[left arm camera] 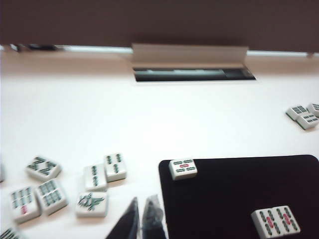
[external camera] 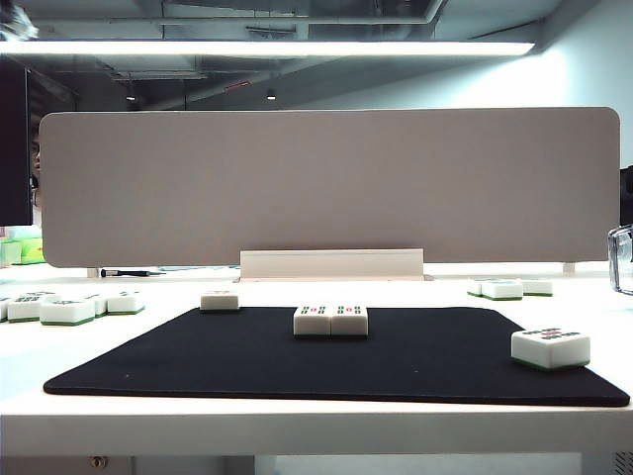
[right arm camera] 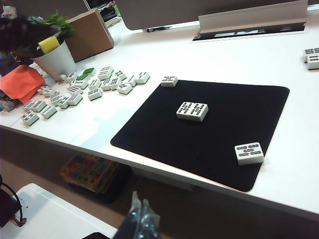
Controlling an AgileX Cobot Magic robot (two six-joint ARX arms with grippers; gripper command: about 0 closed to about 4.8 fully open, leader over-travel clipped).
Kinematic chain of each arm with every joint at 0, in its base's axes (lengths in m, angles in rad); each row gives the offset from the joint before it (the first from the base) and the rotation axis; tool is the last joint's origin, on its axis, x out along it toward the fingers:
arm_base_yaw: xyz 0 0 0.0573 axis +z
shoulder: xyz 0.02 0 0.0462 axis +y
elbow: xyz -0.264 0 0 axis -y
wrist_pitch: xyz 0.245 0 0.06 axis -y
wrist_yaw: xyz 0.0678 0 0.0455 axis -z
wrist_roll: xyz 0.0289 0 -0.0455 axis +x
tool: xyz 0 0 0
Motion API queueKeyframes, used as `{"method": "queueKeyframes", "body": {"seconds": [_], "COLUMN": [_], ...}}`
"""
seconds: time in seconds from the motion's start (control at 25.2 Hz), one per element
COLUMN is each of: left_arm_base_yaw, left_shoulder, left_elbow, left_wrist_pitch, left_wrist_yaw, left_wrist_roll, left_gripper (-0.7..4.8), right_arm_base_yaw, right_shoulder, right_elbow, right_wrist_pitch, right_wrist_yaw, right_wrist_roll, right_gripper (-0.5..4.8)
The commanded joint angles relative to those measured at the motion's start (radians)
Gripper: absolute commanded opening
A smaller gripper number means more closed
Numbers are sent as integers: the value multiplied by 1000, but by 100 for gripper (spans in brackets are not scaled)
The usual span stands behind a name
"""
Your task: Arrange four mahjong tiles into a neat stack, creating two layers of paired tiles.
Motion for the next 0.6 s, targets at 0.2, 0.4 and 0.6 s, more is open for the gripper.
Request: {"method": "queueKeyframes", "body": {"seconds": [0.2, 0.4, 0.6], "left_arm_base_yaw": [-22, -77, -175], "left_shoulder": [236, 362, 542], "left_elbow": [173, 260, 390], "left_wrist_pitch": [-77, -101, -140], "left_wrist_yaw": [26, -45, -106], "left_wrist_roll": [4, 4, -5], "left_gripper": [25, 26, 26], "right_arm_base_yaw": [0, 0, 0], "right_shoulder": [-12, -12, -12], "right_elbow": [3, 3, 3], "right_wrist_pitch": [10, 9, 9], "right_wrist_yaw": [-2, -2, 10], "right_wrist_roll": [-2, -2, -2], "right_gripper": [-1, -1, -1]}}
